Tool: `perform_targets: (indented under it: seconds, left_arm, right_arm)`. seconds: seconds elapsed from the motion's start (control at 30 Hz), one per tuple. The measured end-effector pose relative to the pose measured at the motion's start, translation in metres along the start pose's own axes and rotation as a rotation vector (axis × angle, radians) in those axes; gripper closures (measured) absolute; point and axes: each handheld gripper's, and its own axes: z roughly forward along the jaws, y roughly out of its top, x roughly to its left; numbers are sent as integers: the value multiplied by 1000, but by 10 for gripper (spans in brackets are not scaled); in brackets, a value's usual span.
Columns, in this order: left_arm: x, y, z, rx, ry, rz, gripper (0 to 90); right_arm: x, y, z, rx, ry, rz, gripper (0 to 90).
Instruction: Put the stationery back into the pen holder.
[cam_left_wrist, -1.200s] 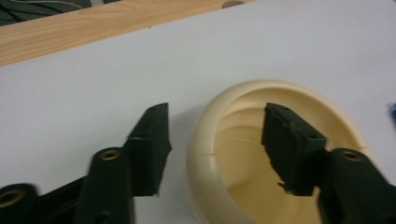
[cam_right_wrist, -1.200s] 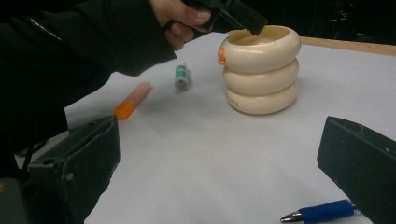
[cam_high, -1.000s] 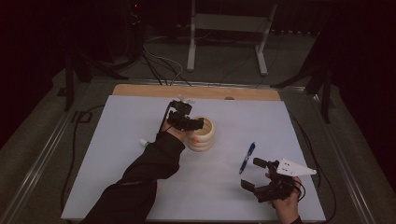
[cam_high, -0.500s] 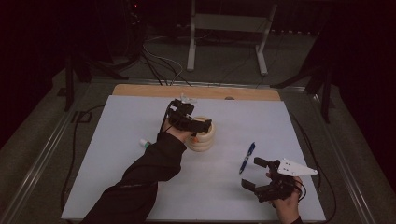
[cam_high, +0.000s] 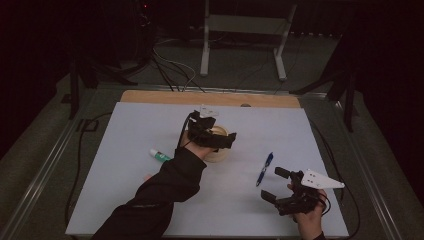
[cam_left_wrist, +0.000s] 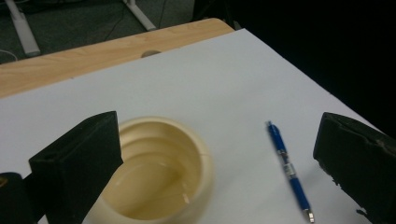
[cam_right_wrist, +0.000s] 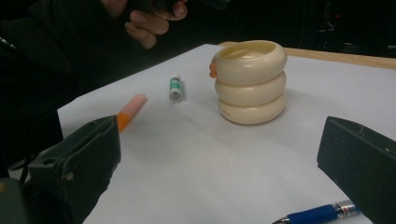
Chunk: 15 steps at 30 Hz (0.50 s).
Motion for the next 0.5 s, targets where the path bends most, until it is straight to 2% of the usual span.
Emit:
perform_targets:
  seconds: [0.03,0.07,0.23,0.27,0.5]
  left_arm:
    - [0,0,0,0,0,0,15]
    - [-7,-4,2,-4,-22,8,15]
    - [-21,-13,6,-8,-57,17,15]
    - [-27,-17,9,-8,-74,26,15]
    - [-47,-31,14,-32,-98,40,15]
  right_arm:
    - [0,0,-1,-2,-1,-1,0]
    - [0,1,-1,-7,-1,-3,0]
    - [0,3,-6,-25,-14,-2,0]
    - [-1,4,-7,-33,-16,0,0]
    - [-2,13,-18,-91,-57,5,0]
